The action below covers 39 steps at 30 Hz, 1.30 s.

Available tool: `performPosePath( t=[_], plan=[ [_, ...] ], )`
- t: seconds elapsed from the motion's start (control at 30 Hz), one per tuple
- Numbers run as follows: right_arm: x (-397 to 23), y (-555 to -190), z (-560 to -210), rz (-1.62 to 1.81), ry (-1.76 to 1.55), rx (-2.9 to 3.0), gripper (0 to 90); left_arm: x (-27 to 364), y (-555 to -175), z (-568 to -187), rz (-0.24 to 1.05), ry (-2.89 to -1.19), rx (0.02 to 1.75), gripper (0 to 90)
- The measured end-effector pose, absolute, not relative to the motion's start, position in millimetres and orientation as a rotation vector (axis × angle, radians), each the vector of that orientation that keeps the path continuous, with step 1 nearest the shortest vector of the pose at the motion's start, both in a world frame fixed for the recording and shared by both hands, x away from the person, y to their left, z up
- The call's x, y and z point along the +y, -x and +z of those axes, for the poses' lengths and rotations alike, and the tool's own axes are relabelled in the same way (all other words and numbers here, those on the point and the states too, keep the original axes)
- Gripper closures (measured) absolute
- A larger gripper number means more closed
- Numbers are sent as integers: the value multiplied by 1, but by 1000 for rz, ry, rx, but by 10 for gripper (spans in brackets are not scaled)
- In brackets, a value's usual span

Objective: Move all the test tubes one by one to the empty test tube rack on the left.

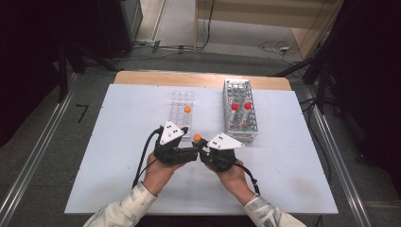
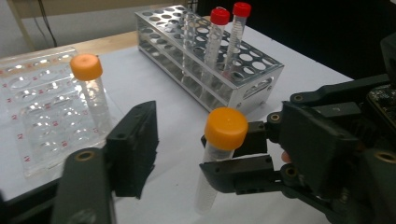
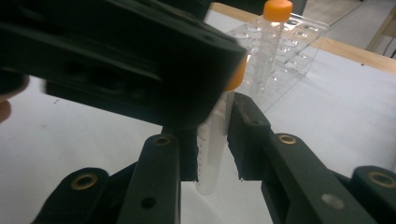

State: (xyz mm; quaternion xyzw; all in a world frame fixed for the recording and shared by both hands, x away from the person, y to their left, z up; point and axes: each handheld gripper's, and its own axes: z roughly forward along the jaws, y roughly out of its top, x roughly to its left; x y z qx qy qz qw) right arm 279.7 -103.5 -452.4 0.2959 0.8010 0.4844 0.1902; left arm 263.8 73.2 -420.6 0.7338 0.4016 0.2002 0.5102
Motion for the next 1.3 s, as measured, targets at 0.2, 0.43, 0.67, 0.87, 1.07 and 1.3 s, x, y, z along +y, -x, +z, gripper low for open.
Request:
performPosePath(
  t=[0.2,0.43,0.67,0.87,1.07,1.3],
  plan=[
    [-101,-276,-451,1373,-818,2257,712,73,-262,-421,475,-1780,939,529],
    [-101,-275,-451,1379,-815,2257,712,72,-261,-422,484,-1791,930,671],
    [-101,-276,-451,1377,-825,2260,710,71,-263,-423,486,-1786,941,695],
    [-103,-278,-449,1388,-815,2296,457,71,-265,-422,488,-1789,946,699],
    [-110,-280,-447,1368,-832,2321,261,73,-269,-419,482,-1771,955,699],
    [-134,-282,-438,1382,-879,2266,247,77,-279,-412,475,-1754,979,699]
  ],
)
